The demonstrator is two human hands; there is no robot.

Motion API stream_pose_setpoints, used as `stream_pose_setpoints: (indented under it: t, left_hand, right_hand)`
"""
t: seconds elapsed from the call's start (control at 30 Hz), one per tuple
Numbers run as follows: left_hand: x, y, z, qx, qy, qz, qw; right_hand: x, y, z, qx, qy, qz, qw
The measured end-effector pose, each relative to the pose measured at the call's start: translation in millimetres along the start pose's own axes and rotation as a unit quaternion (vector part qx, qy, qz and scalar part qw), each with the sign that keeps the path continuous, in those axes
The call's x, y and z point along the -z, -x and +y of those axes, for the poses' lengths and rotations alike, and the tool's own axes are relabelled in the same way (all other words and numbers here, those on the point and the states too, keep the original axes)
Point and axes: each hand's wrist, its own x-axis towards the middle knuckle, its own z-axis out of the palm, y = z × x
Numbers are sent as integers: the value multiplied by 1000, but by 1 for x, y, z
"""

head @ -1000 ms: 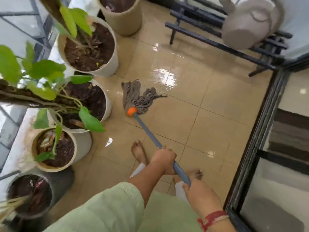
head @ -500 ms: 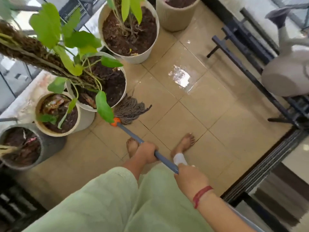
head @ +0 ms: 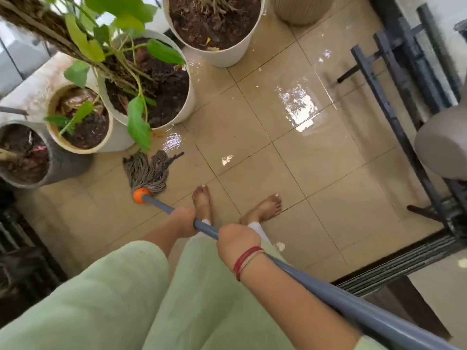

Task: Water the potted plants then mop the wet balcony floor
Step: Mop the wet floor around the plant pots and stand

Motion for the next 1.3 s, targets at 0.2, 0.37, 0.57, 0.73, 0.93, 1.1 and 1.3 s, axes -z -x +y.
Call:
stream_pose_setpoints:
  t: [0.2,0.37,0.57,0.73,0.93,1.1,1.3]
  left_hand:
    - [51,8,51,-31,13,31,999]
    - [102,7,115,-74,54,113,989]
    - [148,-3,174,-125,24,139,982]
    - [151,-4,217,-182,-23,176,967]
    - [121,-2,220,-249,-119,195,941]
    - [70,16,163,-282,-167,195,925]
    - [28,41,40,-228,-51,160,959]
  right_hand:
    - [43,16,56,-13,-8,4,1000]
    - [86,38,120,-69,-29,-2,997]
    - [83,55,173,-123,-96,65,986]
    - [53,83,196,-170,-184,97,963]
    - [-2,100,153,-253,-257,101,927]
    - [-42,103,79,-267,-228,78,933]
    - [-37,76,-22,-205,-134,24,969]
